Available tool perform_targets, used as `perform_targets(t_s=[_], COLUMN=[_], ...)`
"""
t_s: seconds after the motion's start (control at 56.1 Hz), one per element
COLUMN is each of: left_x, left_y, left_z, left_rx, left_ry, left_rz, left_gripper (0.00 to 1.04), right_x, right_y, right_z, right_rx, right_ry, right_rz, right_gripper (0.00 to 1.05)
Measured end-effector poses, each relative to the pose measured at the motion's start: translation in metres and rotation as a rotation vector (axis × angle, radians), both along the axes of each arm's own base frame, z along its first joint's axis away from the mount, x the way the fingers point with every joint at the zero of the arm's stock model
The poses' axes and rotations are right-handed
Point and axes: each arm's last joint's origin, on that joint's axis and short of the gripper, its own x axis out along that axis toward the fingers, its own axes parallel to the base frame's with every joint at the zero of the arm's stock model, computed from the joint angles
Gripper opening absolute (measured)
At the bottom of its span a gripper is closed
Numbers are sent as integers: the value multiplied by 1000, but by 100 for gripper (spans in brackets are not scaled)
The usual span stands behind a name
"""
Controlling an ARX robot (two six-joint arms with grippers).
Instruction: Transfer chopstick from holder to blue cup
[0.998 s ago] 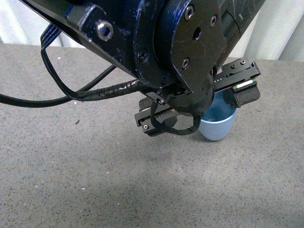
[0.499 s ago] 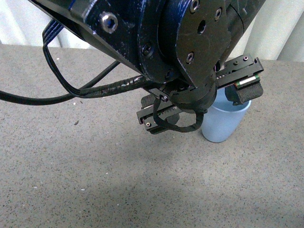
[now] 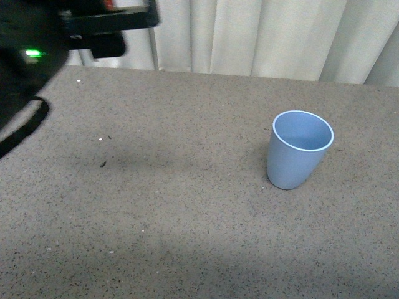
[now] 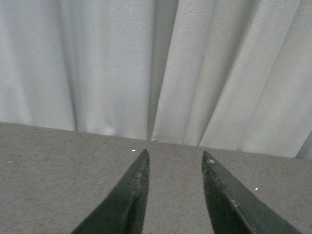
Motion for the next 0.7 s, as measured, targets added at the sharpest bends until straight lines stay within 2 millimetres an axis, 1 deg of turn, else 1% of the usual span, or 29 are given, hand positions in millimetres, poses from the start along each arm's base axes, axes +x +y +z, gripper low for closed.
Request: perform_targets(t_s=[0.018, 0.071, 0.089, 0.143, 0.196, 0.25, 0.285, 0.321, 0.446, 0.553, 0.588, 0.659, 0.695], left_x=[-3, -16, -22, -34, -44, -53, -59, -69, -101, -126, -137, -152, -155], left_y=[4, 24, 36, 59, 80, 95, 101, 105, 106, 106, 106, 106, 106], left_z=[0, -4, -6, -8, -4, 2, 4, 5, -3, 7, 10, 12, 13], left_rx=[9, 33, 45, 60, 64, 63, 62, 62, 66, 69, 69, 69, 68], left_ry=[2, 21, 35, 65, 81, 66, 59, 60, 115, 106, 93, 52, 39], left_rz=[-1, -1, -2, -10, -34, -17, 5, 29, 18, 14, 14, 15, 16], left_gripper=[30, 20, 15, 4, 4, 4, 4, 4, 4, 4, 4, 4, 4], right_x=[0, 0, 0, 0, 0, 0, 0, 0, 0, 0, 0, 0, 0], right_y=[0, 0, 0, 0, 0, 0, 0, 0, 0, 0, 0, 0, 0], right_z=[0, 0, 0, 0, 0, 0, 0, 0, 0, 0, 0, 0, 0], right_rx=[0, 0, 0, 0, 0, 0, 0, 0, 0, 0, 0, 0, 0], right_ry=[0, 0, 0, 0, 0, 0, 0, 0, 0, 0, 0, 0, 0], right_rz=[0, -1, -1, -2, -3, -3, -4, -4, 0, -1, -2, -5, -5], right_gripper=[95, 95, 95, 95, 95, 95, 95, 95, 95, 95, 95, 95, 95])
